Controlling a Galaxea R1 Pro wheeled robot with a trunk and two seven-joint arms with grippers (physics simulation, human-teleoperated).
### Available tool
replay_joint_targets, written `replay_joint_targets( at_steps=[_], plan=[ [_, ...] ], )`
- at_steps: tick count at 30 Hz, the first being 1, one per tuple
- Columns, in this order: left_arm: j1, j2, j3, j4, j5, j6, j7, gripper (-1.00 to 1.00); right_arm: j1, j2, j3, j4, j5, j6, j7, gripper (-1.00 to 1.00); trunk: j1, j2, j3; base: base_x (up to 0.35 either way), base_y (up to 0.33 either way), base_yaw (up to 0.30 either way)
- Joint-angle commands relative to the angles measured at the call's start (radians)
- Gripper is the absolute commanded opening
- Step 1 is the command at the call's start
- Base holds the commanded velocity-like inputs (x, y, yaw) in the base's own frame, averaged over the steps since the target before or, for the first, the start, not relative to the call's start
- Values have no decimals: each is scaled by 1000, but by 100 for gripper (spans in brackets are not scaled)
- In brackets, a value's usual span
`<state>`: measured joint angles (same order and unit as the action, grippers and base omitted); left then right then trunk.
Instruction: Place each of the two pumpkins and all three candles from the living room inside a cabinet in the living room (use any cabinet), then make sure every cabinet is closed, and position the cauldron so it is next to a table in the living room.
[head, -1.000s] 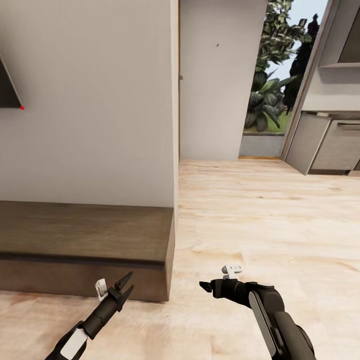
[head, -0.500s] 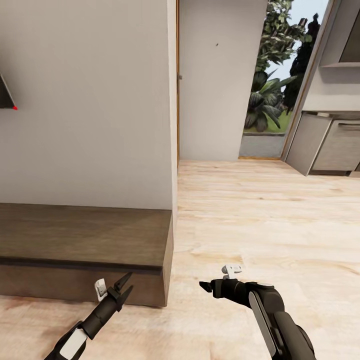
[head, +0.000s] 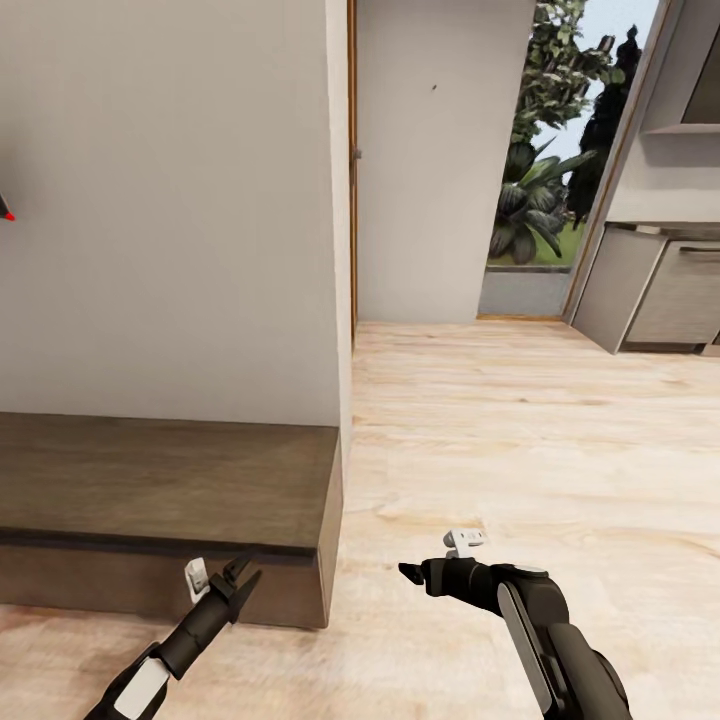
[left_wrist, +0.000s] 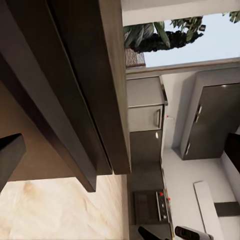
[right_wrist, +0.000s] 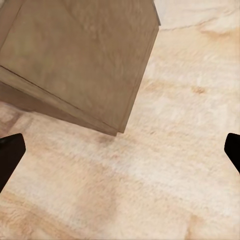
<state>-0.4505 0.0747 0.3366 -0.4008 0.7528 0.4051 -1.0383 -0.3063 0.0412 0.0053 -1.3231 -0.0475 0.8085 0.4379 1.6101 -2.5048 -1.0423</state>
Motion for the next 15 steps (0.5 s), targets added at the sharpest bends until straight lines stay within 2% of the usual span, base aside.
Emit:
replay_joint_targets(
  at_steps=[1,15],
  plan=[
    [-1,0,2,0,3,9,-2,100,-1,0,-1,-1,-5,6,-1,100,0,0,-1,19,-8,0],
    [-1,4,5,0,3,5,6,100,-1,0,-1,-1,-5,6,-1,100,0,0,-1,1,-1,0]
  ],
)
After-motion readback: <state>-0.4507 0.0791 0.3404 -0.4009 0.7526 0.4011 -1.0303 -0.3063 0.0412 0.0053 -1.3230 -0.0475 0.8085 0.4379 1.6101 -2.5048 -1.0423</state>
